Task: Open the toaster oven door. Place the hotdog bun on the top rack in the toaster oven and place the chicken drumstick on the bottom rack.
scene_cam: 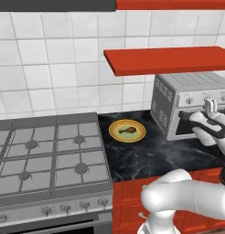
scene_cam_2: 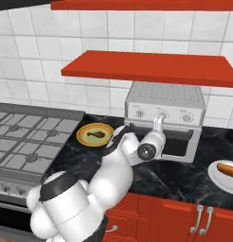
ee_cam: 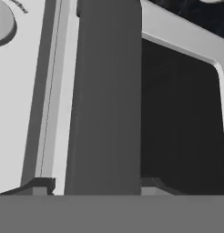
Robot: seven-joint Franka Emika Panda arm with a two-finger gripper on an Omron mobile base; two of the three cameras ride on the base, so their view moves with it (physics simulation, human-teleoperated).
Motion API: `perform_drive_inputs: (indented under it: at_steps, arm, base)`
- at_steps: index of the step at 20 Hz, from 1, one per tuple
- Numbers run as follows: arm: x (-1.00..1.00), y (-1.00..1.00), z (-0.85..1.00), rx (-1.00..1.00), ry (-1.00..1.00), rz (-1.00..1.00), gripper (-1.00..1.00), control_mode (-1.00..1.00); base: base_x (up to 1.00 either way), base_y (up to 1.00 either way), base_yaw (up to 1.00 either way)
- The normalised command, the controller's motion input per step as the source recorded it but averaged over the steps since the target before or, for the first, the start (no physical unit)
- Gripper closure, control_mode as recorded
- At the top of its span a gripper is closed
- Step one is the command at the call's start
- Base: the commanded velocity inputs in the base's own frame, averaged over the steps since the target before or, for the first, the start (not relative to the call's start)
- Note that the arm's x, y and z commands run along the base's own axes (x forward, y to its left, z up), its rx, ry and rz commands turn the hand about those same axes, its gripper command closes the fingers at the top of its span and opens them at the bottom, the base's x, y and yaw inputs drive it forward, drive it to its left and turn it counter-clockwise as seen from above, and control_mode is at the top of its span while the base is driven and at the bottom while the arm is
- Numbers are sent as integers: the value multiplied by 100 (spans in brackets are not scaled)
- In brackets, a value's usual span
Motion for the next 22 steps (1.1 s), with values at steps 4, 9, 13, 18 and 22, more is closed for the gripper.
perform_drive_inputs:
  at_steps: [4,9,13,18,22]
  arm:
    - [0,10,-100,10,56,0,100,-100]
    - [-8,2,-100,10,63,0,100,-100]
    - [-31,0,-100,14,68,0,100,-100]
    - [-61,4,-100,18,65,0,100,-100]
    - [-76,18,-100,21,60,0,100,-100]
  base:
    - [0,0,0]
    - [0,0,0]
    - [0,0,0]
    - [0,0,0]
    - [0,0,0]
